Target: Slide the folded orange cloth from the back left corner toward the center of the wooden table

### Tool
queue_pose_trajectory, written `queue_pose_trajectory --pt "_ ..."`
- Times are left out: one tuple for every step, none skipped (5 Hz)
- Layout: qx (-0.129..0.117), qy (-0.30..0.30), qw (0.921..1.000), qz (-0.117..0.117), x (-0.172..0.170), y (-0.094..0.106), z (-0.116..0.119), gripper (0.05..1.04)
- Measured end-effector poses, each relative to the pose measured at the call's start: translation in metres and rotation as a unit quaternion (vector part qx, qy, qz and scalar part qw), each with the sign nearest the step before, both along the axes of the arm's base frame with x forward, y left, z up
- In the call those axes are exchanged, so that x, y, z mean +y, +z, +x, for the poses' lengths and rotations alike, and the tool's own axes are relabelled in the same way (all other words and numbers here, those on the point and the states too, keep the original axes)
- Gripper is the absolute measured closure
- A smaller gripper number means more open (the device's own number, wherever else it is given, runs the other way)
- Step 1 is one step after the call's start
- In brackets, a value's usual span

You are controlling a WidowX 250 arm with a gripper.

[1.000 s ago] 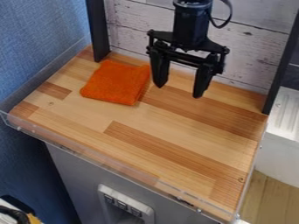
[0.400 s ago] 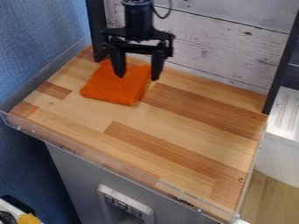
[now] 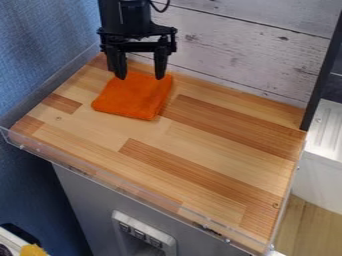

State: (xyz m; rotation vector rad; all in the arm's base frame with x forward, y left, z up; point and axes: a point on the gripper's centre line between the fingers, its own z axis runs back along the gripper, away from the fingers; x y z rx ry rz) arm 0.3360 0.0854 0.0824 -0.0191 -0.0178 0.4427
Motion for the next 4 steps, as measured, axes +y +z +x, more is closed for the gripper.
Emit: queue_pose_trajectory --pt "-0.006 0.022 0.9997 0.001 0.012 -0.002 0.006 0.085" --pt "-0.004 0.037 0.9993 0.003 0.015 -0.009 0.01 0.085" --pt "-0.001 0.05 0.9987 0.008 0.018 -0.013 0.013 0.13" --pt "0.005 0.058 0.9982 0.012 0.02 -0.022 0.015 0.405"
